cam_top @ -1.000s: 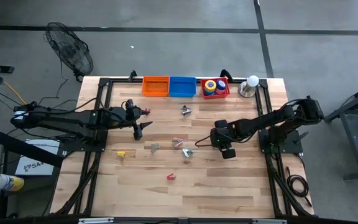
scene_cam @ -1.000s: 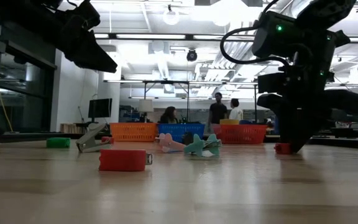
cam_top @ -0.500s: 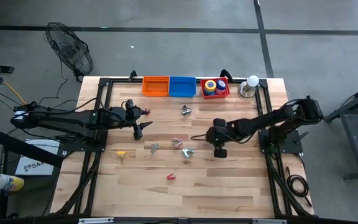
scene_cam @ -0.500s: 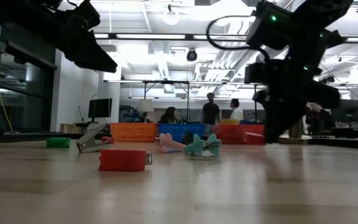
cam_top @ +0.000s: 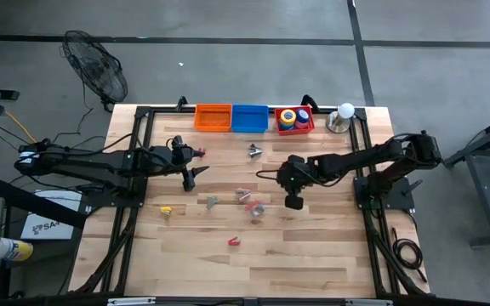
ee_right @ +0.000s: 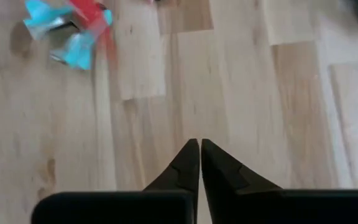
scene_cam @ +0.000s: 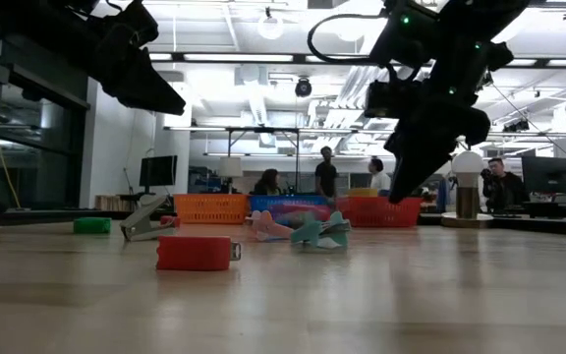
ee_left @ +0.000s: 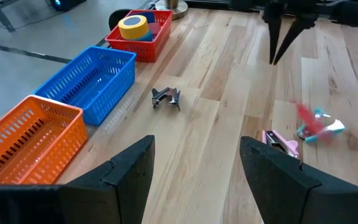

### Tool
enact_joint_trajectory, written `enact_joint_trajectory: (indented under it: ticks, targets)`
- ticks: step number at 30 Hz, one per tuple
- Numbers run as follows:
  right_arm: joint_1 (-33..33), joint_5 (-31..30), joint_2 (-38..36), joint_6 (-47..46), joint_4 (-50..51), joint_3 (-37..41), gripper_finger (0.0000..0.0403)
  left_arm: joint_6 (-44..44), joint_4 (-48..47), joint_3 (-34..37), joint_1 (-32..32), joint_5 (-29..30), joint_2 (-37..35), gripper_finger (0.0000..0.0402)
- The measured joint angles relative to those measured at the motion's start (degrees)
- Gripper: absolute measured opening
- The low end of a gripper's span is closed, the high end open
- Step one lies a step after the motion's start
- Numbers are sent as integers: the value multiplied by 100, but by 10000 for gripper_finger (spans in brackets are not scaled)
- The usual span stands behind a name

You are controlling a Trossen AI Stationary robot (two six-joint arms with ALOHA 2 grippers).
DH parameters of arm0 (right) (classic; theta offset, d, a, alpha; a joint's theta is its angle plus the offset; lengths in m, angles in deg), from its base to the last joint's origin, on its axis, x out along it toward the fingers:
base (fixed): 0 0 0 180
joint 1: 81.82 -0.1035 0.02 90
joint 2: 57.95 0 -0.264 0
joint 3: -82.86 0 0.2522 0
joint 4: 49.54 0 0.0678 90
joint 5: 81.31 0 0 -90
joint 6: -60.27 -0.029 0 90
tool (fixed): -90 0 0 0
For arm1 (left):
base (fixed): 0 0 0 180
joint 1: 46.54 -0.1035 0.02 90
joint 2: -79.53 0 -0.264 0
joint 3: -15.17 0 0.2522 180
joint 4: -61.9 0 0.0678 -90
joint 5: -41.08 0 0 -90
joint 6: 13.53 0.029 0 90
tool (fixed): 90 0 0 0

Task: Pick and place Stapler, Stapler remover, tape
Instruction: Put the red stapler into the blue bin

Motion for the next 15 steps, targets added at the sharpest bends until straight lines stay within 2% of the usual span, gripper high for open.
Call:
enact_joint_trajectory:
  ticks: [15]
  targets:
    - [0, 97, 0, -20, 48, 0, 7, 0, -106, 0, 1, -4, 2, 232]
